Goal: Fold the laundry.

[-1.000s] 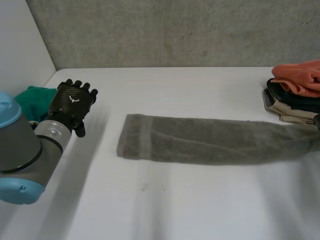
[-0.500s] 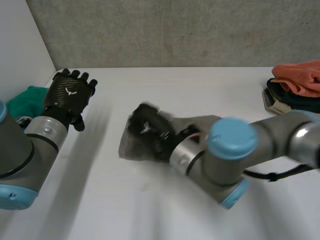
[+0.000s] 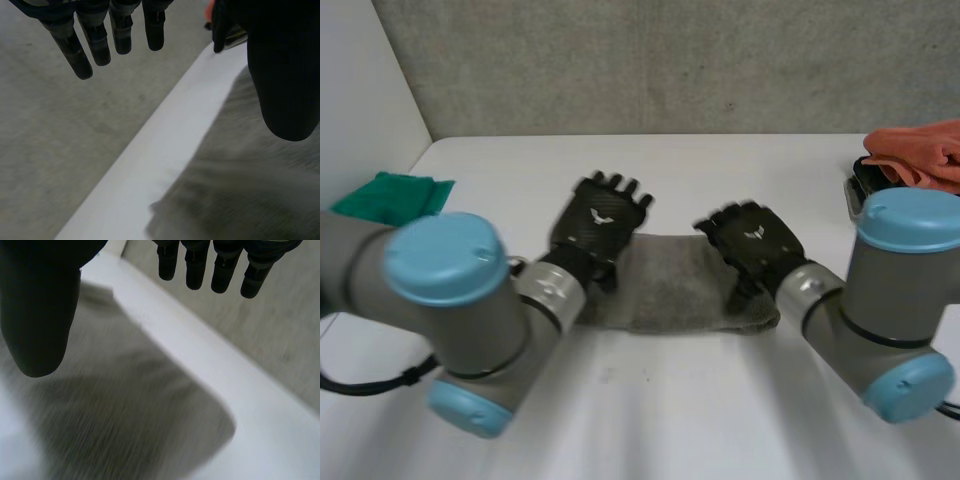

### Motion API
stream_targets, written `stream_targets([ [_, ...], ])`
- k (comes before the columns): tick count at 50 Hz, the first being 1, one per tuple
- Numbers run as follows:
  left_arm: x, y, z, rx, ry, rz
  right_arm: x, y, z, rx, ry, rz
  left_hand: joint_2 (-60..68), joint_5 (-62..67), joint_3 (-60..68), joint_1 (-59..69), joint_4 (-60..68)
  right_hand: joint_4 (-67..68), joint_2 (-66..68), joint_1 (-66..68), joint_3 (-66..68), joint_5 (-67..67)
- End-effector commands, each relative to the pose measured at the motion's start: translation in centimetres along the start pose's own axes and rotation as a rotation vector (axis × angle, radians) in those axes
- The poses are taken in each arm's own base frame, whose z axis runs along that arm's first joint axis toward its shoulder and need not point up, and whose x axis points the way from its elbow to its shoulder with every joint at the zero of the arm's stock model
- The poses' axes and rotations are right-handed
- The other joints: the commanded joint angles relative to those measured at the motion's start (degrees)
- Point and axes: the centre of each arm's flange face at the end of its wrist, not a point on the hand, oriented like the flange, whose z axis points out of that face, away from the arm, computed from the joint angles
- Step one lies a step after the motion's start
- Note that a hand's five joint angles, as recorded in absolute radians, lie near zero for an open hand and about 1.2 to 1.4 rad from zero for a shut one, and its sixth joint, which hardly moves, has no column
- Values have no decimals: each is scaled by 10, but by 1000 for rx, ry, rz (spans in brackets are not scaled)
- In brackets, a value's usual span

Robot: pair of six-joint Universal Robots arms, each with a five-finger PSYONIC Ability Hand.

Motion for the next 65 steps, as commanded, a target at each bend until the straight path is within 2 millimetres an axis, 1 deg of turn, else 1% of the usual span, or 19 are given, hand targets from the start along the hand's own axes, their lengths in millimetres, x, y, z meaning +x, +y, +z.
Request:
stream_targets([
  [1,19,23,31,-53,-35,13,6,30,-7,-116,-12,-10,-13,-18,-15,-14,-14,-2,-3,-10,-2,-7],
  [3,18,29,36,-74,-63,24,7,35,-6,-131,-11,-5,-13,-18,-15,-14,-14,72,71,63,72,67],
  [8,13,41,35,-137,-95,108,22,46,-1,-169,42,-6,-11,-17,-13,-12,-12,679,678,671,680,674],
  [14,7,29,19,-132,-94,119,42,43,1,-158,177,-139,-15,-20,-16,-16,-15,680,679,672,681,676],
  [20,-4,15,-1,-126,-116,117,48,17,1,-116,258,-426,-15,-20,-16,-16,-16,680,679,672,681,676],
  [22,-8,11,-4,-122,-126,116,33,4,3,-65,227,-496,-15,-20,-16,-16,-16,680,679,672,681,676],
  [23,-10,10,-6,-119,-131,114,9,-14,6,18,185,-568,-15,-20,-16,-16,-16,680,679,672,681,676],
  [27,-33,10,-13,-137,-188,110,-57,-42,6,227,61,-682,-15,-20,-16,-16,-16,680,679,672,681,676],
  [31,-53,16,-18,-171,-250,103,-110,-32,4,359,-115,-765,-15,-20,-16,-16,-16,680,679,672,681,676],
  [36,-62,22,-22,-199,-292,75,-139,-8,0,406,-272,-853,-15,-20,-16,-16,-16,680,679,672,681,676],
  [38,-63,23,-23,-202,-296,58,-140,-8,1,414,-273,-858,-15,-20,-16,-16,-16,444,443,436,444,439],
  [39,-63,23,-22,-198,-297,44,-138,-12,1,420,-258,-848,-15,-20,-16,-16,-16,76,75,67,76,71],
  [40,-63,22,-22,-196,-299,38,-137,-14,0,421,-250,-837,-15,-20,-16,-16,-16,-20,-21,-28,-19,-24],
  [42,-63,21,-21,-189,-301,24,-130,-20,2,410,-218,-792,-15,-20,-16,-16,-16,-20,-21,-28,-19,-24],
  [46,-63,12,-17,-147,-301,-7,-86,-45,0,370,-108,-521,-16,-22,-18,-17,-17,-20,-21,-28,-19,-24],
  [50,-55,-11,-12,-64,-287,-48,-44,-66,-14,343,-86,-63,-16,-22,-18,-17,-17,-20,-21,-28,-19,-24],
  [55,-31,-45,-4,50,-220,-120,1,-65,-17,225,-39,199,-13,-18,-15,-14,-14,-20,-21,-28,-19,-24],
  [60,1,-48,11,82,-101,-185,19,-56,-13,76,-27,257,-11,-17,-13,-12,-12,-20,-21,-28,-19,-24],
  [65,24,-23,21,-49,-25,-219,15,-35,15,-27,-48,273,-10,-15,-11,-11,-10,-20,-21,-28,-19,-24],
])
